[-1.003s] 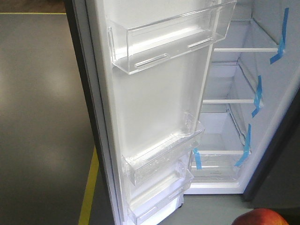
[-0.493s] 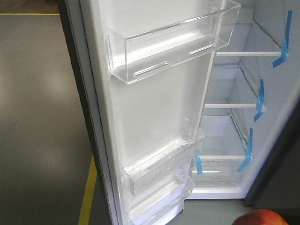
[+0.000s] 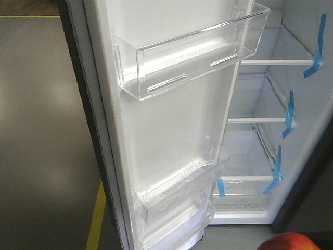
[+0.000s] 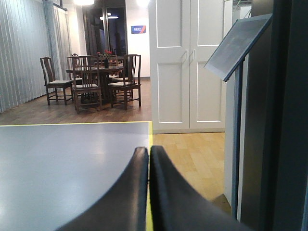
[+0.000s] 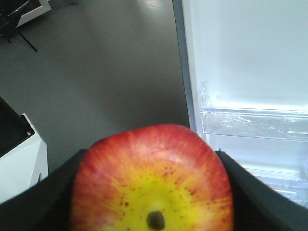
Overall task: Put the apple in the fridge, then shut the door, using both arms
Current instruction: 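Approach the open refrigerator door bins with the apple held, then raise the right gripper and lower the apple into the top door bin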
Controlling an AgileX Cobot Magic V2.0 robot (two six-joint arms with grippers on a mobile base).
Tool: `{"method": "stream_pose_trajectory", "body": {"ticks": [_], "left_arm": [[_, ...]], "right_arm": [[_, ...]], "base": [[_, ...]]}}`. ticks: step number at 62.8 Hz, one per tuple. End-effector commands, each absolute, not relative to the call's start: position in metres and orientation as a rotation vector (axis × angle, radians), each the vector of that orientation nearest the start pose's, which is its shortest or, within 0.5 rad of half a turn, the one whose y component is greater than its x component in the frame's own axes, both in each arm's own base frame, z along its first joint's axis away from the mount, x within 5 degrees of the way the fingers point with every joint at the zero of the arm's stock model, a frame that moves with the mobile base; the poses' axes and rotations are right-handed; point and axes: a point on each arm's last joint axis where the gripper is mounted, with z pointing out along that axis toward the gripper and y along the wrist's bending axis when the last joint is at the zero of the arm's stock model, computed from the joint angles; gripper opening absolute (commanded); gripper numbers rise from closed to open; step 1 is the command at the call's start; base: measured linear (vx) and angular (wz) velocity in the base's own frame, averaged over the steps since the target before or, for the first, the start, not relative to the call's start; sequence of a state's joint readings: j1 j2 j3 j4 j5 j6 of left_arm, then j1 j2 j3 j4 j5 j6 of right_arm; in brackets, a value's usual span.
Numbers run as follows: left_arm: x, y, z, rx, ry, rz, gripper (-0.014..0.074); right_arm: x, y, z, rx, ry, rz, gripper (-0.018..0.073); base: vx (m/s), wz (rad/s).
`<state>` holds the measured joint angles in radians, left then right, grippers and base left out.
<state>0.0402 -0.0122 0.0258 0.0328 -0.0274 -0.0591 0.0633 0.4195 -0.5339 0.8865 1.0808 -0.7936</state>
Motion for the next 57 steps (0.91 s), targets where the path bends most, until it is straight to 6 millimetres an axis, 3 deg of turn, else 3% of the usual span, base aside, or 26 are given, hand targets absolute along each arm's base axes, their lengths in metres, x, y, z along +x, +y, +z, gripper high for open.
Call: {"method": "stream_pose_trajectory", "body": {"ticks": [1,47,57], "left_arm": [[0.055,0.002,0.208,-0.057,1.406,-0.007,-0.0006],[0.055,0.002,0.208,-0.057,1.406,-0.007,-0.0006],[0.055,0.002,0.208,-0.057,1.406,-0.007,-0.0006]], "right_arm": [[0.05,0.067,0.317,-0.697,1.919,0.739,0.0419],[0.048,0.068,0.317,-0.702,1.918,0.758,0.0419],[0.061,0.063,0.326,-0.553,1.916,0.724,0.0409]], "base": [[0.0,0.0],[0.0,0.0],[0.0,0.0]]}}
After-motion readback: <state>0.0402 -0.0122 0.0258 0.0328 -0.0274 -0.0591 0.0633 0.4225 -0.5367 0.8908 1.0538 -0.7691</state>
